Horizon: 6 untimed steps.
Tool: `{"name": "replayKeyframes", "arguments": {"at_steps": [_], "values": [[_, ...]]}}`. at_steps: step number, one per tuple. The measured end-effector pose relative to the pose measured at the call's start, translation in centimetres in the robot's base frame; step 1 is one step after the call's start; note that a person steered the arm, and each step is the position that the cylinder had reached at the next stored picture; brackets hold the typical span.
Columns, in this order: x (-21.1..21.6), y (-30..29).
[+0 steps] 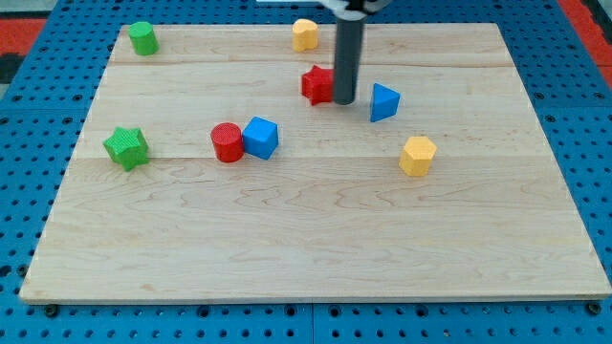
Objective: Place the red star vertically to the top of the yellow hexagon
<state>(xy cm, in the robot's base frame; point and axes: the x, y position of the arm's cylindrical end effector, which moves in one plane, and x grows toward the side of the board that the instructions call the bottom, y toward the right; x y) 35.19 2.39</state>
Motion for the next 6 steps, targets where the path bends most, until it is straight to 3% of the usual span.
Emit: {"name": "replayKeyframes", "arguments": {"at_steps": [1, 2, 3, 4, 6], "values": [[-1.5, -7.6], [-2.2, -10.8], [-4.6, -10.3], [-5.0, -0.3], [-2.4, 4.9]]}}
